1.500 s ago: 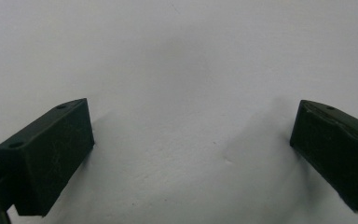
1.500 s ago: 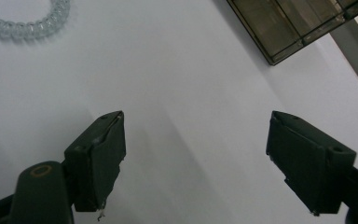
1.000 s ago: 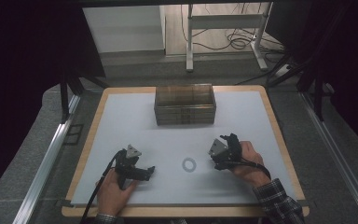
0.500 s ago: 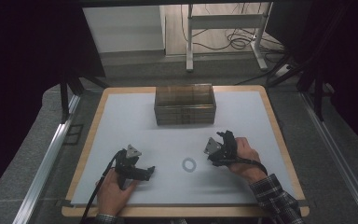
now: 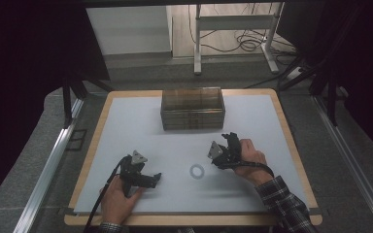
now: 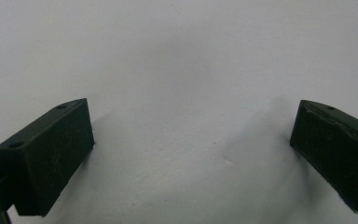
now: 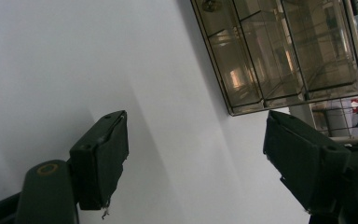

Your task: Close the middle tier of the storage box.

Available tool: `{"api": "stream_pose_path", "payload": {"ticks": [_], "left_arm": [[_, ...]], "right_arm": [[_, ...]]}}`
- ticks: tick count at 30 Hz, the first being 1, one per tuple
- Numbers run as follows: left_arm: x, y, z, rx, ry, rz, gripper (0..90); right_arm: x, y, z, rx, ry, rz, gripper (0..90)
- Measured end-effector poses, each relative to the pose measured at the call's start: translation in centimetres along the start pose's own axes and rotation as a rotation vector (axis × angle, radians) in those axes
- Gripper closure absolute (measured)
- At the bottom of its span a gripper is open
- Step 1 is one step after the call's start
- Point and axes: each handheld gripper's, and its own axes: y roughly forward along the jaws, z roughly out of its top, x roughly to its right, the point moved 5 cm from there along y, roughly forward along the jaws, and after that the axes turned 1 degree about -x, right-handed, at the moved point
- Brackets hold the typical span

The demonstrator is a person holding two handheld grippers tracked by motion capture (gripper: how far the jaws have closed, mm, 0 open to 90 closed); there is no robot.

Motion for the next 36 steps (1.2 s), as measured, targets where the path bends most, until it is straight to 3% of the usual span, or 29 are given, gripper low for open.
{"api": "stream_pose_path", "payload": {"ticks": [36], "left_arm": [[0.0, 0.0, 0.0, 0.002, 0.000, 0.000, 0.0]], "right_arm": [[0.6, 2.1, 2.4, -0.014, -0.127, -0.102, 26.8]]}}
